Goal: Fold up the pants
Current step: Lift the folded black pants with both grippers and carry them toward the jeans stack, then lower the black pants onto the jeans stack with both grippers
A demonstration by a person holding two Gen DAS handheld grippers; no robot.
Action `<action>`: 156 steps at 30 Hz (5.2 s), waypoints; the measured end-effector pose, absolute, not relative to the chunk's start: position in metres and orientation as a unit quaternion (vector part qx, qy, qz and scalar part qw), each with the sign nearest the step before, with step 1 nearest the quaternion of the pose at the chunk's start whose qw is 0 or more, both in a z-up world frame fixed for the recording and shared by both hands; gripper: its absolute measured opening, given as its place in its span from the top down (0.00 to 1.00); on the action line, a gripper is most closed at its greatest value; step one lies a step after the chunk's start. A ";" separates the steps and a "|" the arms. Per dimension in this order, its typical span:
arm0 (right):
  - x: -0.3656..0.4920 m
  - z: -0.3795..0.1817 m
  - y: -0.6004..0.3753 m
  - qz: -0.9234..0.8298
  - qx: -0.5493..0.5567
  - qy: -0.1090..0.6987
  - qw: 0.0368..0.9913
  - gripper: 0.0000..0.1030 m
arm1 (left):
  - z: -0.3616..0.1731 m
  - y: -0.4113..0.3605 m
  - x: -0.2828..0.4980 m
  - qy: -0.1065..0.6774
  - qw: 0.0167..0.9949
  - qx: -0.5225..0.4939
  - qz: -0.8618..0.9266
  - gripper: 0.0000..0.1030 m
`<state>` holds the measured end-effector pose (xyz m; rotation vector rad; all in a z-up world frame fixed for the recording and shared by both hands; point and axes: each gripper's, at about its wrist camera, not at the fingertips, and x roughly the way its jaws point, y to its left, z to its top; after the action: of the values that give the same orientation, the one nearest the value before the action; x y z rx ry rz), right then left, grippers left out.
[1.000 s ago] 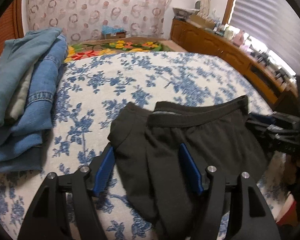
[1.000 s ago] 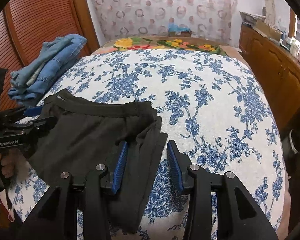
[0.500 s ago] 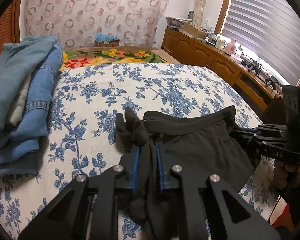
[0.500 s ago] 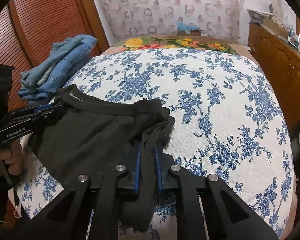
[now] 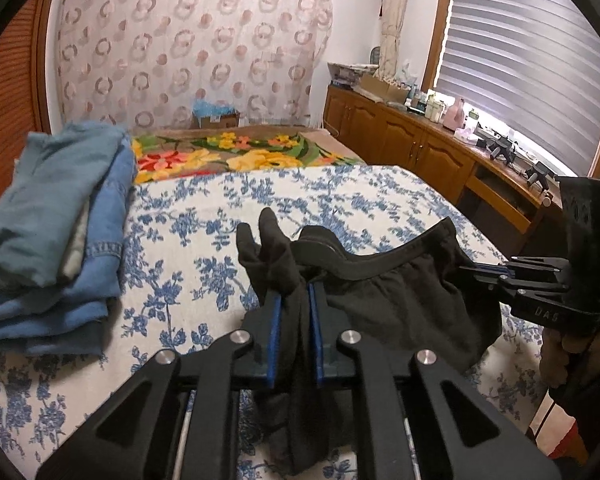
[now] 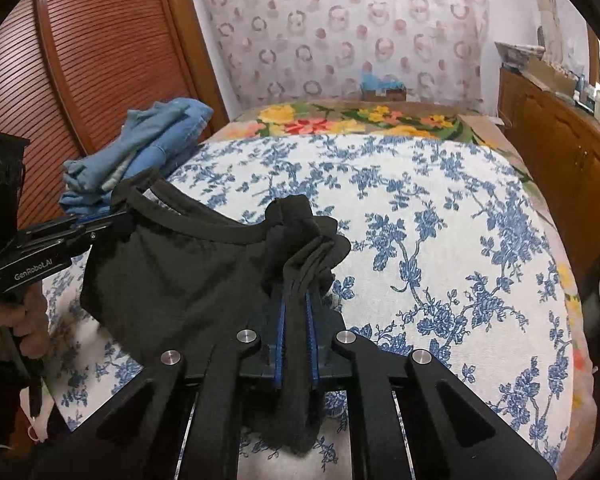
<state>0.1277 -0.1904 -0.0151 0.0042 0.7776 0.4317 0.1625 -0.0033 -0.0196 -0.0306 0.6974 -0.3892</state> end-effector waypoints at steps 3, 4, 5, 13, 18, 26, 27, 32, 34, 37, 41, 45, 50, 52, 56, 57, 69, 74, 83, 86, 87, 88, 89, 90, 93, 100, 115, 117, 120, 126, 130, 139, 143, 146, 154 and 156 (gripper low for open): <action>0.123 -0.010 -0.190 0.211 0.001 0.370 0.905 0.94 | -0.010 -0.004 0.154 0.329 0.925 -0.014 -0.190 0.91; 0.121 -0.007 -0.190 0.211 -0.001 0.366 0.907 0.94 | -0.007 -0.004 0.152 0.325 0.926 -0.014 -0.190 0.91; 0.119 -0.004 -0.189 0.211 -0.003 0.362 0.908 0.94 | -0.005 -0.005 0.149 0.323 0.927 -0.013 -0.190 0.91; 0.097 0.029 -0.185 0.215 -0.018 0.329 0.919 0.94 | 0.027 -0.004 0.123 0.290 0.939 -0.010 -0.186 0.91; 0.088 0.053 -0.179 0.219 -0.030 0.306 0.926 0.94 | 0.052 0.002 0.110 0.264 0.947 -0.006 -0.182 0.91; 0.092 0.090 -0.160 0.238 -0.051 0.272 0.931 0.94 | 0.082 0.017 0.105 0.234 0.959 0.000 -0.163 0.91; 0.095 0.094 -0.156 0.241 -0.055 0.269 0.931 0.94 | 0.085 0.021 0.105 0.231 0.960 -0.001 -0.160 0.91; 0.111 0.105 -0.137 0.253 -0.069 0.256 0.931 0.94 | 0.090 0.036 0.112 0.222 0.964 0.000 -0.146 0.91; 0.117 0.107 -0.130 0.257 -0.072 0.253 0.930 0.94 | 0.093 0.042 0.117 0.220 0.965 0.000 -0.140 0.91; 0.127 0.109 -0.120 0.265 -0.073 0.251 0.928 0.94 | 0.095 0.052 0.122 0.216 0.967 -0.001 -0.134 0.91; 0.141 0.110 -0.107 0.275 -0.073 0.248 0.926 0.94 | 0.093 0.067 0.128 0.214 0.969 -0.006 -0.126 0.91; 0.155 0.109 -0.097 0.284 -0.077 0.248 0.923 0.94 | 0.090 0.080 0.138 0.214 0.970 -0.009 -0.118 0.91; 0.173 0.107 -0.080 0.293 -0.087 0.247 0.920 0.94 | 0.089 0.090 0.151 0.215 0.970 -0.010 -0.110 0.91; 0.182 0.107 -0.072 0.298 -0.089 0.246 0.918 0.94 | 0.089 0.097 0.156 0.213 0.971 -0.012 -0.105 0.91; 0.200 0.110 -0.053 0.312 -0.094 0.239 0.915 0.94 | 0.087 0.116 0.169 0.213 0.973 -0.018 -0.087 0.91; 0.204 0.111 -0.048 0.315 -0.097 0.237 0.914 0.94 | 0.086 0.121 0.170 0.214 0.973 -0.019 -0.082 0.91; 0.265 0.109 0.018 0.347 -0.118 0.216 0.905 0.94 | 0.072 0.167 0.201 0.221 0.974 -0.028 -0.023 0.91; 0.292 0.102 0.039 0.360 -0.120 0.209 0.901 0.94 | 0.064 0.176 0.205 0.227 0.973 -0.038 -0.006 0.91; 0.325 0.091 0.095 0.405 -0.140 0.202 0.881 0.94 | 0.049 0.188 0.195 0.236 0.969 -0.074 0.023 0.91; 0.330 0.087 0.112 0.419 -0.145 0.201 0.874 0.94 | 0.047 0.188 0.194 0.237 0.968 -0.081 0.027 0.91; 0.333 0.086 0.119 0.422 -0.146 0.203 0.871 0.94 | 0.046 0.187 0.194 0.239 0.967 -0.081 0.030 0.91; 0.334 0.084 0.122 0.426 -0.145 0.205 0.869 0.94 | 0.044 0.188 0.193 0.241 0.967 -0.080 0.033 0.91; 0.337 0.082 0.127 0.430 -0.143 0.207 0.867 0.94 | 0.042 0.190 0.194 0.244 0.966 -0.083 0.036 0.91; 0.339 0.081 0.132 0.434 -0.141 0.209 0.865 0.94 | 0.041 0.193 0.193 0.246 0.965 -0.085 0.036 0.91; 0.344 0.076 0.145 0.447 -0.139 0.215 0.857 0.94 | 0.034 0.200 0.192 0.256 0.961 -0.097 0.044 0.91; 0.349 0.058 0.165 0.455 -0.123 0.260 0.843 0.89 | 0.021 0.208 0.191 0.277 0.953 -0.110 0.046 0.90; 0.343 0.065 0.128 0.442 -0.110 0.268 0.849 0.73 | 0.039 0.213 0.192 0.277 0.955 -0.096 0.040 0.40; 0.339 0.061 0.125 0.443 -0.119 0.270 0.847 0.73 | 0.041 0.211 0.196 0.276 0.956 -0.092 0.037 0.39; 0.339 0.054 0.122 0.446 -0.118 0.277 0.843 0.73 | 0.037 0.209 0.205 0.285 0.954 -0.084 0.038 0.39; 0.357 0.037 0.120 0.431 -0.111 0.298 0.844 0.73 | 0.019 0.208 0.217 0.304 0.948 -0.066 0.061 0.39; 0.370 0.027 0.118 0.418 -0.104 0.311 0.847 0.73 | 0.008 0.215 0.219 0.317 0.943 -0.068 0.071 0.39; 0.355 0.034 0.112 0.410 -0.094 0.311 0.852 0.73 | 0.003 0.217 0.217 0.319 0.942 -0.066 0.073 0.39; 0.337 0.041 0.112 0.415 -0.093 0.307 0.851 0.73 | 0.006 0.221 0.209 0.315 0.944 -0.064 0.077 0.39; 0.322 0.046 0.112 0.418 -0.091 0.303 0.851 0.72 | 0.008 0.223 0.202 0.314 0.944 -0.064 0.081 0.39; 0.289 0.056 0.096 0.407 -0.078 0.297 0.860 0.71 | 0.019 0.221 0.182 0.303 0.948 -0.053 0.083 0.39; 0.282 0.058 0.090 0.400 -0.075 0.296 0.864 0.70 | 0.023 0.217 0.178 0.301 0.949 -0.050 0.080 0.39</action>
<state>0.2824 0.0896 0.0579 -0.1567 0.6214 0.8391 0.1777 0.2165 0.0229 -0.1021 0.6121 0.1622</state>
